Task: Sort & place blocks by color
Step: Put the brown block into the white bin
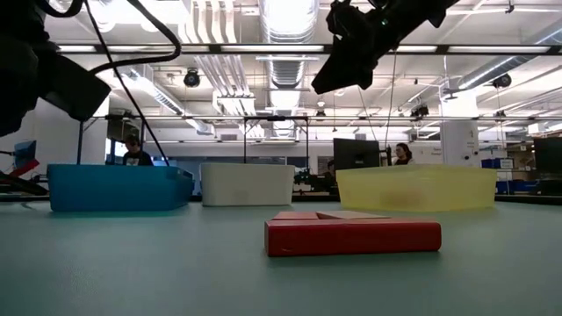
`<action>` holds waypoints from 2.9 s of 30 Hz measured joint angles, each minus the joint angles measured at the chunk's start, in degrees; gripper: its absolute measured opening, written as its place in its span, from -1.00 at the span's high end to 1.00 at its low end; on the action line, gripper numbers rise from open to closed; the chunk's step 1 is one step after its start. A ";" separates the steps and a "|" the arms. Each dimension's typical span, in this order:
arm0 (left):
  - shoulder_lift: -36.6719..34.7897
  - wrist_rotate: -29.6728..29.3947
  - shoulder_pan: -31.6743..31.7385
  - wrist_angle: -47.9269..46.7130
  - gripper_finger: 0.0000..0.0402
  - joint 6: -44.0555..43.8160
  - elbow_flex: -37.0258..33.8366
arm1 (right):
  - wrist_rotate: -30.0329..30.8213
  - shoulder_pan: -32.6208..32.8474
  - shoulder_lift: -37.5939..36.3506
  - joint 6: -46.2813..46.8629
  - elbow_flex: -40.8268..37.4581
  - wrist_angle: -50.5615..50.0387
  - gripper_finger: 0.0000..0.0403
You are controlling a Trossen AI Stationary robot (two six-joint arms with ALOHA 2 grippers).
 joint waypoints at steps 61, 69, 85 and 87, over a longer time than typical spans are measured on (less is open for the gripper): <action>14.67 -14.98 63.77 10.45 0.42 96.17 29.84 | -1.53 11.04 -0.22 -2.67 -6.25 -0.57 0.46; 18.86 -14.84 64.61 10.48 0.42 96.16 29.84 | -1.53 11.04 -0.22 -2.63 -6.25 -0.52 0.50; 19.33 -15.11 64.61 10.62 0.16 95.19 29.82 | -1.51 11.04 -0.22 -1.83 -6.25 -0.43 0.51; 18.80 -15.14 64.48 10.50 0.16 95.03 29.79 | -1.51 11.08 -0.22 -1.42 -6.42 0.08 0.51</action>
